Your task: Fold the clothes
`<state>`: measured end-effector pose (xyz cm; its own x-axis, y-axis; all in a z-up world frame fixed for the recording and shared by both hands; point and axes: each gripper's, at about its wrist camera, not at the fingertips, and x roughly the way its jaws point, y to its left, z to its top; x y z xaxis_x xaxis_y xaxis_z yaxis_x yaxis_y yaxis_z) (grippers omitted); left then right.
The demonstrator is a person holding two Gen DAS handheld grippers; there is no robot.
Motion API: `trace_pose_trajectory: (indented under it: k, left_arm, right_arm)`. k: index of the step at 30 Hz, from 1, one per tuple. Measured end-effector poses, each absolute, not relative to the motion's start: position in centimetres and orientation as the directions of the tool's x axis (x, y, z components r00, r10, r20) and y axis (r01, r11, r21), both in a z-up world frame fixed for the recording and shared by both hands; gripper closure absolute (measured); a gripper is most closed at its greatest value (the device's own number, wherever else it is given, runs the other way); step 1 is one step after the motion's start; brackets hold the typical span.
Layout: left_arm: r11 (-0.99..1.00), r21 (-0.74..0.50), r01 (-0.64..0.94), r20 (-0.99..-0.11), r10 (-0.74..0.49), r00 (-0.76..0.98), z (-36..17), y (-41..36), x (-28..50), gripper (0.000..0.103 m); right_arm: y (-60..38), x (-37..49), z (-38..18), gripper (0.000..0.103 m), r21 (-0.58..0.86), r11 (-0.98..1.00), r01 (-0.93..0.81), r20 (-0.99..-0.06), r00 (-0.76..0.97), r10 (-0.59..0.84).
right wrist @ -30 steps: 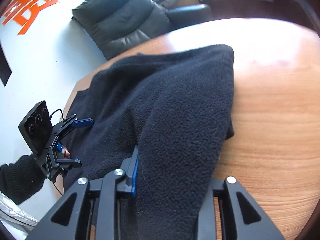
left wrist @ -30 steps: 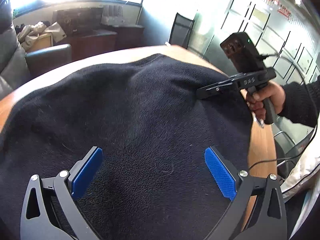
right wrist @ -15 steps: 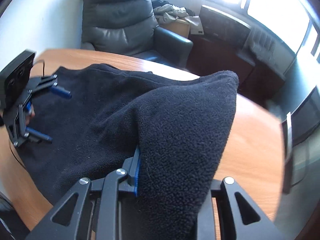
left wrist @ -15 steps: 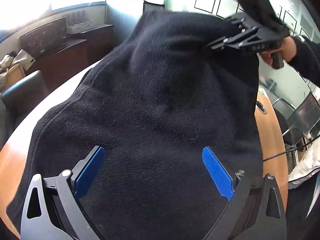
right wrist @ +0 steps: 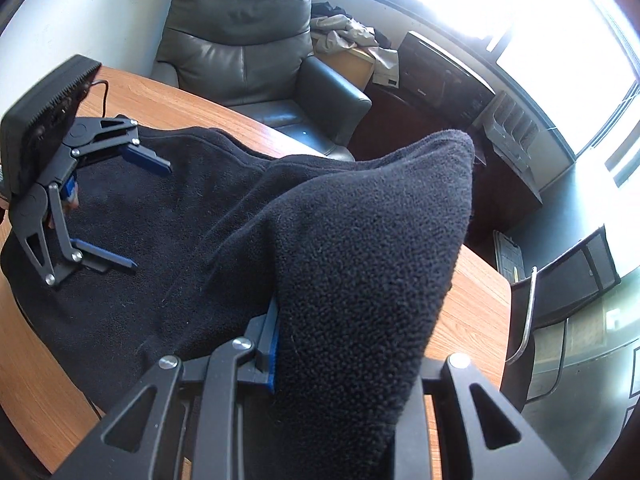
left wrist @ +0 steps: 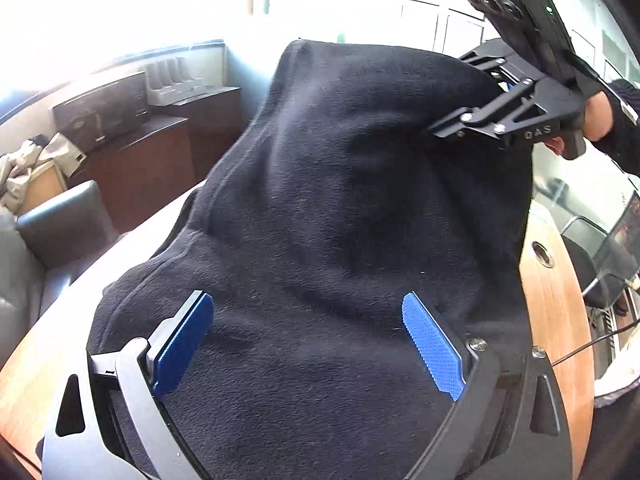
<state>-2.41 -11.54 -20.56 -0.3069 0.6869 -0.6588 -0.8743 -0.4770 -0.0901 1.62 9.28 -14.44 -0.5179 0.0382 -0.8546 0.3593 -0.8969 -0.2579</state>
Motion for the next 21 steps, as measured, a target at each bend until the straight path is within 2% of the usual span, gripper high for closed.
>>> trace_pose_trajectory:
  k: [2, 3, 5, 8, 10, 12, 16, 21]
  left_arm:
    - [-0.469, -0.102, -0.877, -0.674, 0.681, -0.286, -21.0, -11.0, -2.7, 0.012]
    - [-0.464, -0.108, -0.879, -0.682, 0.678, -0.274, -21.2, -10.7, -2.9, 0.022]
    - [-0.455, -0.121, -0.882, -0.698, 0.671, -0.251, -21.6, -10.1, -3.2, 0.025]
    - [-0.402, -0.177, -0.899, -0.781, 0.613, -0.12, -24.1, -8.8, -3.5, 0.022]
    - [-0.387, -0.16, -0.908, -0.802, 0.588, -0.109, -24.7, -8.3, -3.1, 0.007]
    - [-0.373, -0.142, -0.917, -0.821, 0.562, -0.102, -25.3, -7.8, -2.8, 0.002]
    - [-0.414, -0.125, -0.902, -0.828, 0.545, -0.135, -25.5, -8.4, -2.7, 0.0]
    - [-0.555, -0.12, -0.823, -0.829, 0.512, -0.225, -25.5, -10.1, -2.3, 0.0]
  right_arm:
    - [9.4, 1.5, -14.5, 0.077, -0.255, -0.9, 0.354, -0.855, -0.517, 0.039]
    - [9.4, 1.4, -14.6, 0.077, -0.254, -0.9, 0.353, -0.855, -0.517, 0.039]
    - [9.3, 1.3, -14.6, 0.077, -0.254, -0.901, 0.352, -0.854, -0.518, 0.038]
    - [9.1, 1.0, -14.8, 0.077, -0.254, -0.9, 0.354, -0.853, -0.52, 0.036]
    - [8.9, 1.0, -14.7, 0.077, -0.253, -0.899, 0.357, -0.852, -0.523, 0.032]
    - [8.4, 1.1, -14.3, 0.077, -0.253, -0.896, 0.364, -0.846, -0.532, 0.023]
    - [6.5, 1.0, -13.1, 0.077, -0.272, -0.879, 0.391, -0.827, -0.563, 0.005]
    - [1.4, 1.0, -11.9, 0.077, -0.381, -0.788, 0.484, -0.784, -0.621, -0.003]
